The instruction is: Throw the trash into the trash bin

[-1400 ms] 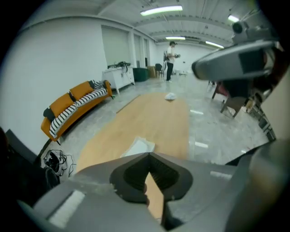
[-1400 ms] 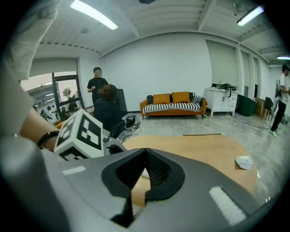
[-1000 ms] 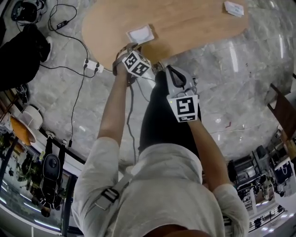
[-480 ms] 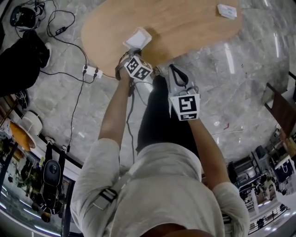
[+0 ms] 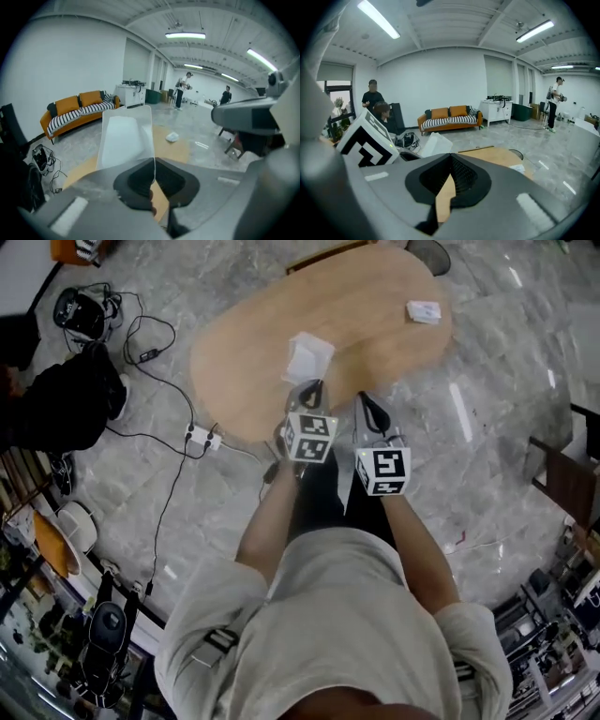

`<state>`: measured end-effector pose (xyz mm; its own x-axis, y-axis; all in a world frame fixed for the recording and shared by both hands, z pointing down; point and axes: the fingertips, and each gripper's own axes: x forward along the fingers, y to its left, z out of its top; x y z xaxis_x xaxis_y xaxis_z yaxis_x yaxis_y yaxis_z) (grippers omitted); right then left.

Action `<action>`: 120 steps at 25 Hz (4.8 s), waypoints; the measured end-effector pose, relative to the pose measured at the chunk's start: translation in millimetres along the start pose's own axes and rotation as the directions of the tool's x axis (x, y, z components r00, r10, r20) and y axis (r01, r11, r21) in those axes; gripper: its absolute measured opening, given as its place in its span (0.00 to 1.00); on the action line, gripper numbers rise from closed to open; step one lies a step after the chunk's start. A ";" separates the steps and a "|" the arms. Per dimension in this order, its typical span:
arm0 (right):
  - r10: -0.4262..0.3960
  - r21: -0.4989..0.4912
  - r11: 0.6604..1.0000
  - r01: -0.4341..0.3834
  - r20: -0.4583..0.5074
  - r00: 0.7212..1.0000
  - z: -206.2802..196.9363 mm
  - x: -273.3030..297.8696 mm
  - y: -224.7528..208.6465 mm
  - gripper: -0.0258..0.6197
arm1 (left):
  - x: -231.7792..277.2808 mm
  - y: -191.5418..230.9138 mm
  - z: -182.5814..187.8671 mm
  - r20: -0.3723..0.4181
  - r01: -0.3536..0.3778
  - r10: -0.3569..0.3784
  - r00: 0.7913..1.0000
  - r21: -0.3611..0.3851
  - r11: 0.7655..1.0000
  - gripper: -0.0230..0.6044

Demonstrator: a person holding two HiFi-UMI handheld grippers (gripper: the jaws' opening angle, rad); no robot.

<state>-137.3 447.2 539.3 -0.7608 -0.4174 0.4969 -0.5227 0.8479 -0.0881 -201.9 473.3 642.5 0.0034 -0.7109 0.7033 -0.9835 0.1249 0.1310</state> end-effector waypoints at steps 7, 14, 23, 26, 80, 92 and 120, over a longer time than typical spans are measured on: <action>-0.170 0.083 0.984 0.159 0.153 0.973 59.6 -67.7 -82.0 0.05 | -29.0 -92.7 122.5 0.170 0.078 -0.095 0.981 0.103 0.992 0.07; -0.306 0.131 0.951 0.280 0.262 0.915 94.6 -158.5 -190.6 0.05 | -26.3 -199.9 207.6 0.256 0.114 -0.160 0.953 0.186 0.976 0.07; -0.446 0.178 0.895 0.409 0.356 0.821 98.0 -279.1 -324.0 0.05 | -11.1 -385.5 257.8 0.282 0.249 -0.325 0.903 0.273 0.929 0.07; -0.469 0.179 0.883 0.434 0.376 0.799 92.5 -321.9 -366.0 0.05 | -3.4 -449.2 268.4 0.289 0.273 -0.360 0.887 0.301 0.914 0.07; 0.402 -0.197 0.906 -0.375 0.119 0.908 270.1 162.1 -701.6 0.05 | 410.0 -292.0 566.4 0.194 -0.241 0.306 0.932 -0.299 0.923 0.07; 0.445 -0.275 0.864 -0.423 0.020 0.895 210.0 270.7 -774.8 0.05 | 537.2 -268.8 546.9 0.074 -0.269 0.318 0.945 -0.379 0.885 0.07; 0.412 -0.139 0.876 -0.462 -0.281 0.867 -20.0 415.1 -842.5 0.05 | 823.8 -209.9 313.1 -0.220 -0.225 0.151 0.964 -0.364 0.904 0.07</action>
<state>-5.0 -434.0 837.1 -0.7666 0.0799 0.6371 -0.0527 0.9810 -0.1865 -49.3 -355.3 975.8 -0.1058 -0.5135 0.8515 -0.8238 0.5249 0.2142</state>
